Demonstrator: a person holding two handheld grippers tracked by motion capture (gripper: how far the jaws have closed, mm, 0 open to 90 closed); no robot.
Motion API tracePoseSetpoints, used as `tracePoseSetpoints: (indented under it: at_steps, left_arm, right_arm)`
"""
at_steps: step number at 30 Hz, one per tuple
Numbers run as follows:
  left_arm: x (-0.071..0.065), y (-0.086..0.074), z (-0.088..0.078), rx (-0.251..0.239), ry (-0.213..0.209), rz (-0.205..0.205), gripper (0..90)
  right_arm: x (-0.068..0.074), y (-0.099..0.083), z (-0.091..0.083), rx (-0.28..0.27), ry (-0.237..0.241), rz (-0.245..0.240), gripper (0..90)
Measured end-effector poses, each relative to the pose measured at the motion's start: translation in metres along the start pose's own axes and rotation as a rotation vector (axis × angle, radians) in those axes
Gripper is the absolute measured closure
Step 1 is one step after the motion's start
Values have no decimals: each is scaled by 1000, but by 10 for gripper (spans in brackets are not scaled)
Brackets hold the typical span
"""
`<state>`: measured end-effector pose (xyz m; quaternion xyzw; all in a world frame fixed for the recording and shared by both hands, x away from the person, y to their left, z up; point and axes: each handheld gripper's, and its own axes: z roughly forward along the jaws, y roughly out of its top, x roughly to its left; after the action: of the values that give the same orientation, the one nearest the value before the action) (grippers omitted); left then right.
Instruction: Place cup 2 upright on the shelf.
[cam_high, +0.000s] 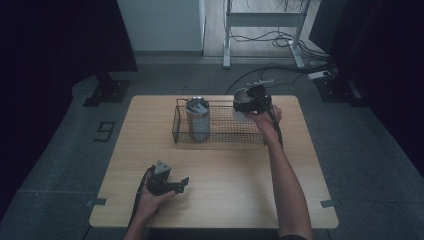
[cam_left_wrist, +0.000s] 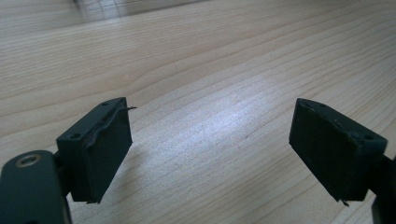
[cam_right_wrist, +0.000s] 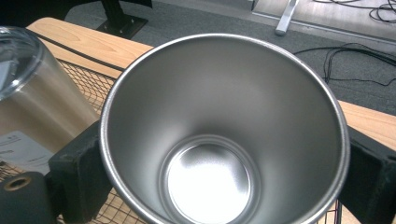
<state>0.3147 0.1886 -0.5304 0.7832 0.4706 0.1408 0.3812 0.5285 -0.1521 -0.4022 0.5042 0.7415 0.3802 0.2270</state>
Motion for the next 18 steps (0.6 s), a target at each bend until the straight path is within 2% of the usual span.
tracePoseSetpoints:
  at_steps: [18]
  left_arm:
    - [1, -1, 1, 6, -2, 0, 135]
  right_arm:
    - [-9, -16, 24, 45, 9, 4, 69]
